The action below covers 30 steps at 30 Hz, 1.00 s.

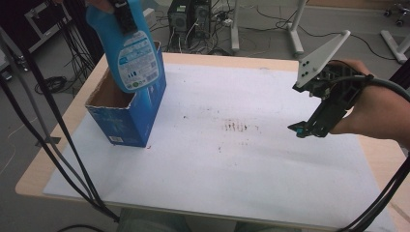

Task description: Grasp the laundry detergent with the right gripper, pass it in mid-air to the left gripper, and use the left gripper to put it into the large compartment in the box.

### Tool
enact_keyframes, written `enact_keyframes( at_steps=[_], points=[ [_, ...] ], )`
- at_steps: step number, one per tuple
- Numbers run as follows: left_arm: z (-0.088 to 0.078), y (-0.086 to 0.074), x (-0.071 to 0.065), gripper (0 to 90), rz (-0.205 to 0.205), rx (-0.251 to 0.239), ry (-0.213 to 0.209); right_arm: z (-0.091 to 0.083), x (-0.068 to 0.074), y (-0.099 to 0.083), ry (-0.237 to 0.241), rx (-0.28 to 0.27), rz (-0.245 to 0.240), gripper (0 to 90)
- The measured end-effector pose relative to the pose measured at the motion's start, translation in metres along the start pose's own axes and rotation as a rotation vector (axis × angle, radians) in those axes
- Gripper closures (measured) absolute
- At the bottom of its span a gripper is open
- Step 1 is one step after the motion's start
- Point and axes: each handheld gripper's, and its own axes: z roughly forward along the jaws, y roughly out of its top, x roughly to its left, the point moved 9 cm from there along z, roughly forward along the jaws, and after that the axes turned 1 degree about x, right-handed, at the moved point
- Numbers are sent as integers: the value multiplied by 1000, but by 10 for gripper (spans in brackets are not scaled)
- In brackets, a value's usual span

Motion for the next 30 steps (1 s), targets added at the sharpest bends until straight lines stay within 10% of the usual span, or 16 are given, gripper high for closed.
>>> enact_keyframes(
  at_steps=[6, 12, 19, 24, 30],
  points=[
    [2, -14, 24, 387, -196, 24, 32, 3, -1, -2, 0, -3, 0, 6],
    [13, -24, 39, 387, -277, 41, 85, 8, 1, -7, 0, 1, 11, 6],
    [34, -27, 50, 387, -387, 15, 53, 9, 2, -7, 0, -1, 13, 6],
    [57, -29, 54, 387, -400, 29, 27, 9, 2, -7, -3, 3, 12, 6],
    [93, -29, 58, 387, -324, 40, 0, 14, 4, -7, 6, 8, 14, 7]
  ],
)
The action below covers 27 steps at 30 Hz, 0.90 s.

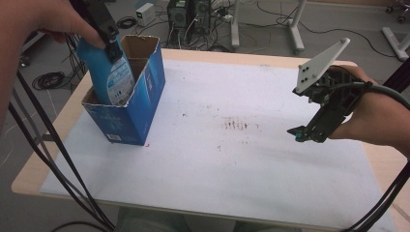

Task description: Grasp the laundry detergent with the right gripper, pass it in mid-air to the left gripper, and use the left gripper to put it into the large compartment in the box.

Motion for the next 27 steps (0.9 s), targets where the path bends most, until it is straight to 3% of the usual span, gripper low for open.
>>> enact_keyframes(
  at_steps=[4, 10, 11, 12, 18, 22, 25, 27],
  points=[
    [24, 2, 1, 387, 86, 13, 18, 4, 0, 0, 3, 5, 5, 6],
    [55, 6, 0, 387, 251, 28, 52, 10, 1, 0, 9, 7, 10, 7],
    [64, 6, 1, 387, 315, 38, 60, 11, 1, 0, 10, 8, 9, 7],
    [69, 6, 1, 387, 333, 37, 64, 12, 2, -1, 11, 9, 10, 6],
    [85, 6, 4, 385, 405, 40, 74, 14, 2, -3, 15, 10, 13, 7],
    [93, 4, 4, 384, 424, 53, 57, 14, 2, -3, 15, 12, 18, 6],
    [97, 4, 5, 379, 452, 62, 69, 14, 3, -2, 17, 14, 16, 6],
    [97, 4, 6, 379, 447, 66, 68, 15, 3, -2, 16, 11, 18, 6]
  ],
)
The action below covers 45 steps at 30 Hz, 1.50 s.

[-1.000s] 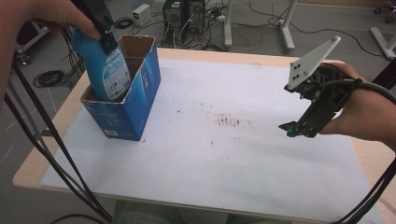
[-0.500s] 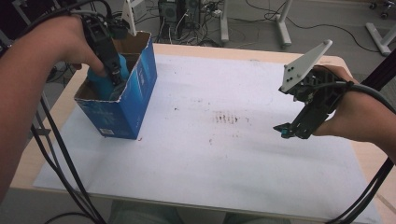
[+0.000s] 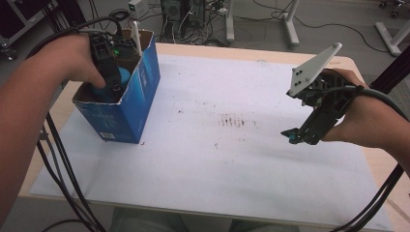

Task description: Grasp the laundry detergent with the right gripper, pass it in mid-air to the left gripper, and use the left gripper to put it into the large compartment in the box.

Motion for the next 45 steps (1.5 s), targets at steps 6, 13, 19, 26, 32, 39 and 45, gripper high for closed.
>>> enact_keyframes(
  at_steps=[6, 13, 19, 26, 32, 39, 45],
  points=[
    [0, 2, -1, 338, -4, -7, -17, 3, 2, -1, 5, 8, 2, 6],
    [-8, 0, -1, 285, -14, -21, -23, 1, 2, -2, 6, 9, 4, 7],
    [-23, -1, -2, 250, -28, -30, -12, -1, 2, -2, 5, 3, 5, 7],
    [-41, -1, -6, 218, -32, -28, -1, -2, 3, -2, 6, 0, 4, 7],
    [-60, 0, -11, 197, -23, -36, 20, -5, 2, -4, 4, -6, 9, 7],
    [-86, 6, -22, 166, 16, -55, 64, -14, -3, -10, 2, 2, 16, 7],
    [-102, 23, -42, 133, 95, -88, 68, -26, -9, -11, 5, 11, -1, 6]
  ],
)
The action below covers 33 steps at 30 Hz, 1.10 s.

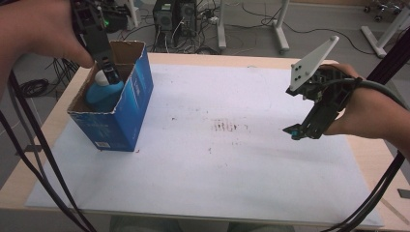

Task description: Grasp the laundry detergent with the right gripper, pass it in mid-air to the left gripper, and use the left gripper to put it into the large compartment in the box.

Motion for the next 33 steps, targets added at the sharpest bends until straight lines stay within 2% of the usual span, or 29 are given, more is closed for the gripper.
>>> enact_keyframes(
  at_steps=[2, 5, 9, 12, 16, 21, 31, 33],
  points=[
    [-2, 11, -11, 127, 43, -22, -26, -2, -2, -1, -5, 13, -15, 6],
    [-1, 23, -24, 109, 111, -24, -39, -5, -5, -2, 0, 35, -38, 6],
    [5, 42, -44, 77, 214, -21, -51, -8, -8, -5, 16, 74, -44, 7],
    [9, 53, -53, 62, 274, -20, -63, -10, -11, -7, 29, 93, -45, 6],
    [15, 63, -60, 58, 313, -16, -86, -10, -13, -8, 47, 116, -49, 6],
    [24, 71, -64, 16, 340, -16, -94, -6, -14, -12, 76, 149, -58, 6],
    [36, 80, -69, 16, 419, 8, -158, 8, -15, -20, 115, 222, -60, 7],
    [38, 82, -70, 16, 420, 8, -166, 12, -17, -22, 122, 231, -59, 7]
  ],
)
